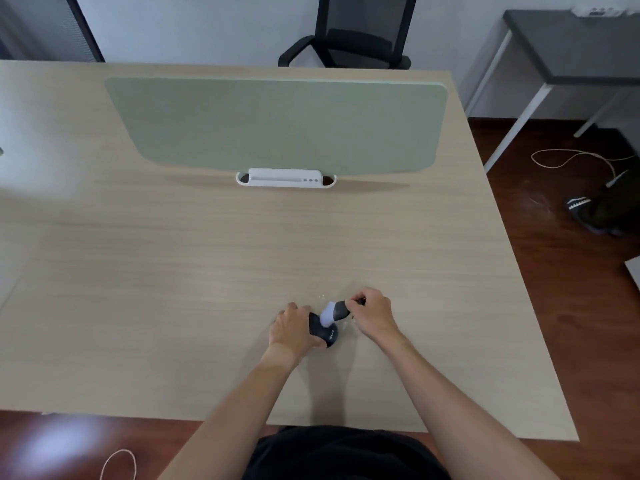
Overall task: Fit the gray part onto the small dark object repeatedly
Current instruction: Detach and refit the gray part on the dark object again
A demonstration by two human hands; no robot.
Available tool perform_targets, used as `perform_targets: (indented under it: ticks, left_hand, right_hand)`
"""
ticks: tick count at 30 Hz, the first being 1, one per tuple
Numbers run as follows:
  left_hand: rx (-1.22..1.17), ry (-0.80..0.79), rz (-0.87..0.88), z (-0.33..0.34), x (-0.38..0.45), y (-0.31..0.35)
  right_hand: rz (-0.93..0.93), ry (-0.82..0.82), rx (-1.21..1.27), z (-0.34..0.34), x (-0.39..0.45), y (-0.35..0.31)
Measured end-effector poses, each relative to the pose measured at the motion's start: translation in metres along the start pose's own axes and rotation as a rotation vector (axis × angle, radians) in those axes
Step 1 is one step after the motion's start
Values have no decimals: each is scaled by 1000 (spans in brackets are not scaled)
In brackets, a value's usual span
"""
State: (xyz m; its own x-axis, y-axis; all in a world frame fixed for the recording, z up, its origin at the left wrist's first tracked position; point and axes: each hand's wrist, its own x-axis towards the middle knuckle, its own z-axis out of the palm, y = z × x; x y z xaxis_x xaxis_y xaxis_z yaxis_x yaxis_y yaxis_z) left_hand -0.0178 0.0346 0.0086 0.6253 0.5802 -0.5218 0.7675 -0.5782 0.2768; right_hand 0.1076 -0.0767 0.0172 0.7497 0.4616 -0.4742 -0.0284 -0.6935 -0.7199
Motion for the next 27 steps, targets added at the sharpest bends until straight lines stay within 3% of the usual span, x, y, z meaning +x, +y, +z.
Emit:
perform_targets:
  ticks: [5,9,12,19,27]
  left_hand:
    - [46,-56,51,-3,1,-3]
    - [41,-66,64,-1,-2,-4]
    - [52,15,-3,5,-12,1]
    - [-125,25,-81,14,-15,1]
    - [-131,1,-43,7,-8,0]
  right_hand:
    - [-34,-92,10,20,-8,-8]
    - [16,-43,-70,12,-6,13]
    - [49,22,-101,3,-3,23]
    - [-53,10,72,17,-18,-1]
    - [-57,-105,-141,8,-13,8]
